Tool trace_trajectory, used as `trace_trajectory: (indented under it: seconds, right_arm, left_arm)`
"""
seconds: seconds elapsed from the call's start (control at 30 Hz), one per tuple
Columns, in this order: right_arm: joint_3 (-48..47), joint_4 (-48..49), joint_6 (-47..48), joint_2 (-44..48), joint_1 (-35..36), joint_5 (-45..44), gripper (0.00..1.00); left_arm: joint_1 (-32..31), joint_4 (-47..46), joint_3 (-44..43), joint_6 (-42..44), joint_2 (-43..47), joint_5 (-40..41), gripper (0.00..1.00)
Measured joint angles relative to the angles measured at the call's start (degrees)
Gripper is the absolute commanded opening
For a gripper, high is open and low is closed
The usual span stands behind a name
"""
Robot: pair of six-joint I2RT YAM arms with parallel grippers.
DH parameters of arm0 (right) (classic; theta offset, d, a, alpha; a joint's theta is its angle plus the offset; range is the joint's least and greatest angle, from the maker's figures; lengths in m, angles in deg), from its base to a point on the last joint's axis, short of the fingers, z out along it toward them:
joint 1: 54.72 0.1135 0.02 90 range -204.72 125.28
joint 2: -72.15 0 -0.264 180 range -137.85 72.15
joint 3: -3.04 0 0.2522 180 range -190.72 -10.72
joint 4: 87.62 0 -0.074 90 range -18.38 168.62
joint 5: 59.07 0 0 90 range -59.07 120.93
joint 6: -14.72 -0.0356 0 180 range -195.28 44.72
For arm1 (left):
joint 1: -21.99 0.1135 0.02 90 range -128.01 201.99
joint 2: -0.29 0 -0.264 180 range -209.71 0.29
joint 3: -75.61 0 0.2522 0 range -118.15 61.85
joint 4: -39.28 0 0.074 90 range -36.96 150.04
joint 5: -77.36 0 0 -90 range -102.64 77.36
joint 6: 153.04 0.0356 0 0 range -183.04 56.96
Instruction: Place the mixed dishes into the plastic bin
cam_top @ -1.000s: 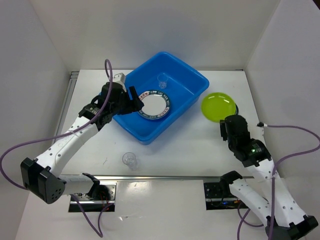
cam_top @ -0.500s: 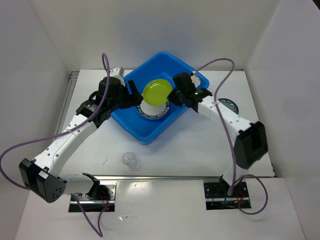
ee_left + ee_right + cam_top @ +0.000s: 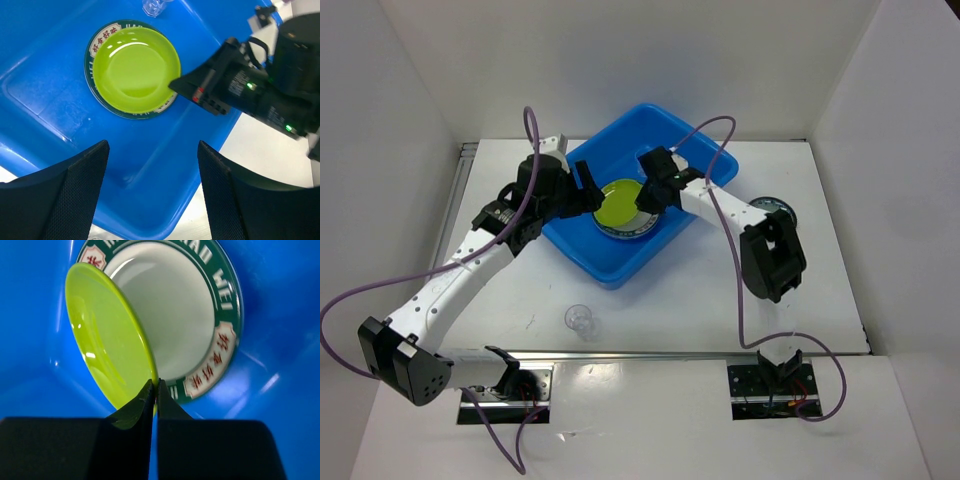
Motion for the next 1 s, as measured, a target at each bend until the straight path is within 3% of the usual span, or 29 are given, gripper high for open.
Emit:
trace_trajectory:
  seconds: [0.3,0.5,0.53,0.67,1.0]
  right_arm:
    - [-4.52,-0.85,1.03,-6.19,-1.84,-0.37,0.01]
    - [-4.61,-1.05,1.11,-6.73,-4.17,-1.01,0.18]
    - [-4.68,-1.05,1.22,-6.86,-4.37,-1.14,0.27]
    - [-5.03,-0.98,1.38,-8.02,-4.46,-1.09,0.43]
    - [-7.41,-2.12,5.92,-6.47,-4.50,-1.20,0.53]
  left_arm:
    - [0.00,-0.13,1.51,0.02,0.22,0.15,0.79]
    - [0.00,-0.35,2.25,0.02,0.35,0.48,0.79]
    - [0.00,-0.31,2.36,0.04,0.35,0.52,0.79]
    - [0.00,-0.33,2.49,0.04,0.37,0.57,0.79]
    - [0.00,-0.74,2.49,0.26,0.42,1.70,0.80]
